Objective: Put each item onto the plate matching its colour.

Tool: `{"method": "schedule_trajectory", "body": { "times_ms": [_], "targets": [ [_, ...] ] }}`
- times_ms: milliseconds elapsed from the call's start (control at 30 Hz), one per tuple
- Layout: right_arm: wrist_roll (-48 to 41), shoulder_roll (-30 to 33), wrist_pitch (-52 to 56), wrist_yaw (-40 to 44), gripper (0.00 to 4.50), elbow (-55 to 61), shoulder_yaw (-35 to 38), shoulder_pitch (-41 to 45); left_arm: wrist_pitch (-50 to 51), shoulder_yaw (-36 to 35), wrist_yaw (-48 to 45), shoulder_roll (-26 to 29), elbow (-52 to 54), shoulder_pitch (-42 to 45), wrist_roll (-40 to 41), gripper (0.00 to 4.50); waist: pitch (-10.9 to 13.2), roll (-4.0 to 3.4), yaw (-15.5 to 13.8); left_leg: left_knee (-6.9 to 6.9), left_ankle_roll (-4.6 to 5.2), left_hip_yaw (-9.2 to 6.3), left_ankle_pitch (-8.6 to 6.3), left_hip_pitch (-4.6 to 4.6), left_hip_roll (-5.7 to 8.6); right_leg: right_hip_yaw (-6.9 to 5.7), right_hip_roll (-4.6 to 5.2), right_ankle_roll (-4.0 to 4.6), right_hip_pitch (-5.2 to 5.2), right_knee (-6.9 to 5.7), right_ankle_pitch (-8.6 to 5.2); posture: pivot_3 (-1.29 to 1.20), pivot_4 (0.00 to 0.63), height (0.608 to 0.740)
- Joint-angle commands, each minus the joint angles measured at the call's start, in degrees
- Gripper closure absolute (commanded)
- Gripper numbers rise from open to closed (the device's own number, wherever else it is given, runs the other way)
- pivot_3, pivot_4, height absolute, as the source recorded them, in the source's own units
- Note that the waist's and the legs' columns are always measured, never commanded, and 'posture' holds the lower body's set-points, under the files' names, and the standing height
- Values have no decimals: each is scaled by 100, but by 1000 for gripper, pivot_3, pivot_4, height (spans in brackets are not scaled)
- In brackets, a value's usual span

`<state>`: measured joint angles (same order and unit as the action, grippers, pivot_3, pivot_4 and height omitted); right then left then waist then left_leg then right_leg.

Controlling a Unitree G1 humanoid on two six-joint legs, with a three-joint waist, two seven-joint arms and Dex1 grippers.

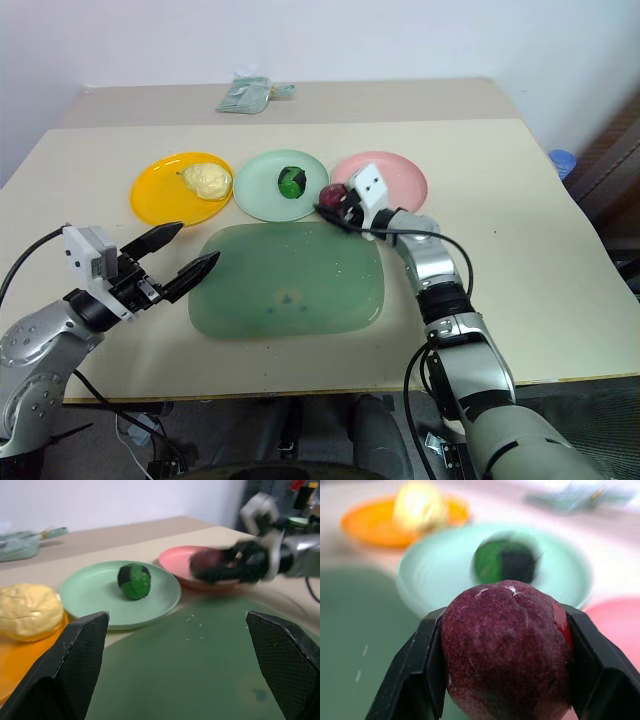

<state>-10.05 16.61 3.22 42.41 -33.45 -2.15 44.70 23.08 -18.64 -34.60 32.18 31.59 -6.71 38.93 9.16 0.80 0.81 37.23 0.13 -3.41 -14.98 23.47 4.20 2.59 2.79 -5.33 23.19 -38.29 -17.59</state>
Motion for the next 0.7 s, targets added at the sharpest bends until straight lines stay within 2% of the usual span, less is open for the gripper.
{"method": "schedule_trajectory", "body": {
  "times_ms": [33,267,400,433,600,700],
  "targets": [
    [14,340,-307,-202,2082,-610,406,539,64,-42,190,14,133,74,-18,0,0,0,-1,1,1,0,-1,0,0,-1,0,0,0,1,0,0,150,740],
    [286,430,-1071,-522,2082,-2806,603,1313,63,186,401,93,-168,370,-556,0,0,0,32,-7,-4,1,2,-1,-1,0,-1,1,0,3,0,0,150,740],
    [453,356,-1305,-707,339,-3582,641,1561,-280,157,538,-166,-448,579,-743,0,1,-2,38,-6,-11,4,7,-1,0,1,-1,1,1,3,0,0,150,740],
    [484,344,-1359,-735,163,-3673,652,1588,-283,165,535,-197,-468,584,-743,0,1,-2,46,-6,-13,5,8,-1,-1,2,-1,1,1,3,0,0,150,740],
    [469,443,-1618,-659,163,-3664,764,1566,-473,199,553,-300,-466,464,-996,0,1,-2,41,-6,-17,6,10,-1,-1,3,-1,1,1,4,0,0,150,740],
    [271,601,-1668,-166,163,-3179,892,1330,-474,275,512,-241,-405,289,-1204,0,1,-2,26,-5,-16,7,10,-1,-1,3,-1,1,0,4,0,0,150,740]
  ]
}}
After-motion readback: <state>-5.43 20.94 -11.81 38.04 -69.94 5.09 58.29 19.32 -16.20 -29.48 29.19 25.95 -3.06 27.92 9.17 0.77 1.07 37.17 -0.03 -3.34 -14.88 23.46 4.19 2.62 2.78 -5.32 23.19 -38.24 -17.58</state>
